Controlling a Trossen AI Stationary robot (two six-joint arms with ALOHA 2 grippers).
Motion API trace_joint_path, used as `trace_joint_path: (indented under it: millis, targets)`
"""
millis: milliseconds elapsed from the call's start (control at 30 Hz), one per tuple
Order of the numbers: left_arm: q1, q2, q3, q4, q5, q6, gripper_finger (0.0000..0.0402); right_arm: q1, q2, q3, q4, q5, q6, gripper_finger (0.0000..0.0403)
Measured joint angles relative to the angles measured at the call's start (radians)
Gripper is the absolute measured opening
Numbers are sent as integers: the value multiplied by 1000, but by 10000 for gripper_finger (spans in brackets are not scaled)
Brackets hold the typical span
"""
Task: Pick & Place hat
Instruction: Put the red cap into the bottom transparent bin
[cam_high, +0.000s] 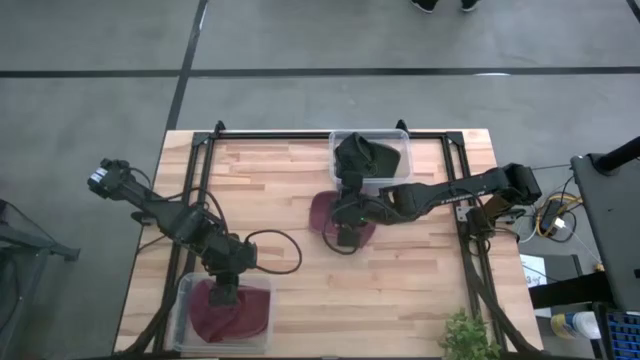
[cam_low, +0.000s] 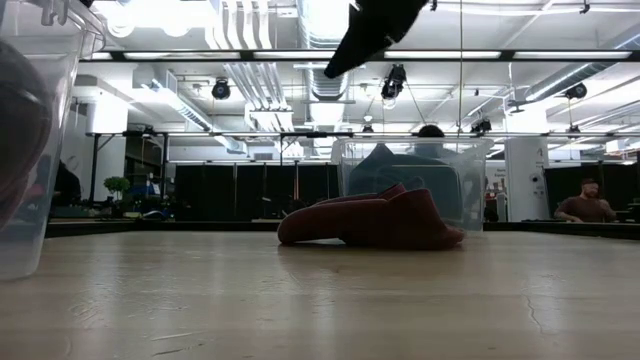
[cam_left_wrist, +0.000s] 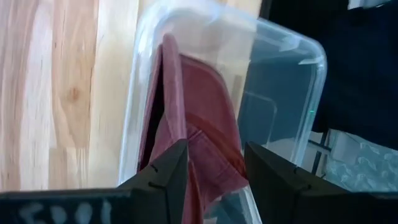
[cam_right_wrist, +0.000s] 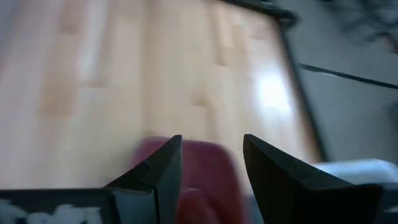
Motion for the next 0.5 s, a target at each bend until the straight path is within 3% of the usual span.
trace_joint_path:
  millis: [133, 500]
  targets:
    - [14, 0, 28, -6, -8, 44, 151, 2, 1, -96, 88, -107, -1, 164]
    - [70, 0, 72, -26, -10, 112, 151, 2, 1, -312, 267, -161, 99, 164]
